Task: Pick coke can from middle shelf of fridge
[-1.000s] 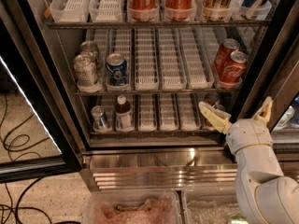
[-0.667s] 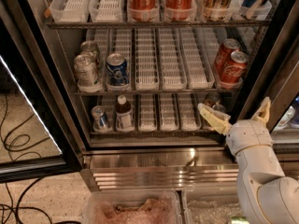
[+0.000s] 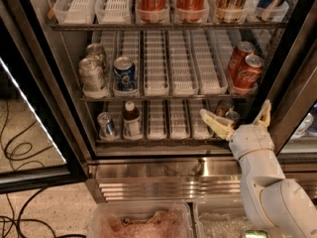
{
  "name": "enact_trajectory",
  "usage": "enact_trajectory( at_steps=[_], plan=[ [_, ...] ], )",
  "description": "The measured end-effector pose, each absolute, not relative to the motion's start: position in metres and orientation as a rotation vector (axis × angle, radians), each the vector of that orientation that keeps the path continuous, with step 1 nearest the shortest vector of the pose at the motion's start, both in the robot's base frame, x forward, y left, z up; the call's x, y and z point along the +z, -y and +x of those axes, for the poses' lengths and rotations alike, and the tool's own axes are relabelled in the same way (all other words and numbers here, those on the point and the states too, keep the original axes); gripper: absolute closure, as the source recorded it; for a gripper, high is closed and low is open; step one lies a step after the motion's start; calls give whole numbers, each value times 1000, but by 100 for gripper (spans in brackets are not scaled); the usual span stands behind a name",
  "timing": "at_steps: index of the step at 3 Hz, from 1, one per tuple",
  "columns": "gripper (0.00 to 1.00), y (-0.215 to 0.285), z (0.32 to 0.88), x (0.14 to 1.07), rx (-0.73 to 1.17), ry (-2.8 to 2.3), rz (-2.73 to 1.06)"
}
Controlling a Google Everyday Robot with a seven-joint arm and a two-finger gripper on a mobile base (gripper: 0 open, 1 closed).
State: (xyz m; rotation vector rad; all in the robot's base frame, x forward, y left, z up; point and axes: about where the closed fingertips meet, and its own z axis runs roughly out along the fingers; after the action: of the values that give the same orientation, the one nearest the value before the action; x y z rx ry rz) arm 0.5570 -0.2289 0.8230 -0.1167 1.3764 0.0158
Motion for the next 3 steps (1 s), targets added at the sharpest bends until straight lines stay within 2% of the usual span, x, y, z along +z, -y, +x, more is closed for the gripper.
enact_trajectory(
  at_steps=[3],
  plan=[
    [0, 226, 600, 834, -5, -1262, -81]
  ],
)
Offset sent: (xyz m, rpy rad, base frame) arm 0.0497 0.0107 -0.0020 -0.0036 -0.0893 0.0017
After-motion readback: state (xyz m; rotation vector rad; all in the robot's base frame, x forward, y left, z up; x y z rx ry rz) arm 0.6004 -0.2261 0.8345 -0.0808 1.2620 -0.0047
